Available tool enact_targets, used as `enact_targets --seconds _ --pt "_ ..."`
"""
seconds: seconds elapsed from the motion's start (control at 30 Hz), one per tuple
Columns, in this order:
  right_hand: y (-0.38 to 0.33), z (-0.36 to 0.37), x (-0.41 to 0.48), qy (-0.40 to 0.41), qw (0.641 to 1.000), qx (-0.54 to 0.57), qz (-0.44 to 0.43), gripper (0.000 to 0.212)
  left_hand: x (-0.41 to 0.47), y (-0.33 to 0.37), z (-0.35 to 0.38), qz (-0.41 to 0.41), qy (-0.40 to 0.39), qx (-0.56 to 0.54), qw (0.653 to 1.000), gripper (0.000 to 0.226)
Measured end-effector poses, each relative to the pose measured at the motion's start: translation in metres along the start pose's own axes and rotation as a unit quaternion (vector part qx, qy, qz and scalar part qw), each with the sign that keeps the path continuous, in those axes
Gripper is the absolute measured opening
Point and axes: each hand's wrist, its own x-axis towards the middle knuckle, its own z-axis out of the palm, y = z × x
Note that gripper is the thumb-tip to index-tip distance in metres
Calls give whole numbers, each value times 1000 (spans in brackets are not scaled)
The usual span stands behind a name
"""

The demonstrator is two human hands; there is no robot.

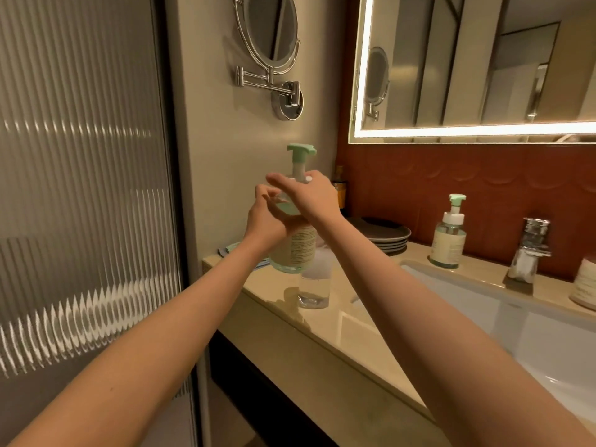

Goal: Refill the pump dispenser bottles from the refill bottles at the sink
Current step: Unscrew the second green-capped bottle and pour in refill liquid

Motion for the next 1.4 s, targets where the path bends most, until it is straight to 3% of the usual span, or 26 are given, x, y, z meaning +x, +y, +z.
enact_targets --seconds 0.17,0.37,0.5,0.63,0.77,1.13,1.23,1.3,1.4 --pt "6 -43 -8 27 999 -30 27 24 -20 25 29 -8 -56 -47 997 54" --pt "21 -104 -24 -131 991 -16 31 21 -36 33 55 -18 -194 -105 975 57" --pt "37 -132 -25 -145 986 -69 42 32 -43 31 71 -27 -234 -102 967 52" --pt "51 -145 -27 -130 984 -111 43 56 -48 28 89 -36 -236 -111 965 47" --pt "60 -151 -30 -103 987 -119 29 52 -50 24 105 -49 -231 -107 966 47" --pt "88 -143 -26 -56 992 -84 72 70 -49 13 126 -76 -188 -71 977 58" --pt "88 -125 -26 18 980 -163 109 80 -50 17 132 -43 -152 -47 986 67" --pt "89 -118 -25 74 962 -233 119 72 -51 18 134 -35 -142 -25 989 69" --pt "88 -119 -24 86 966 -213 119 40 -50 14 135 -41 -149 -2 988 68"
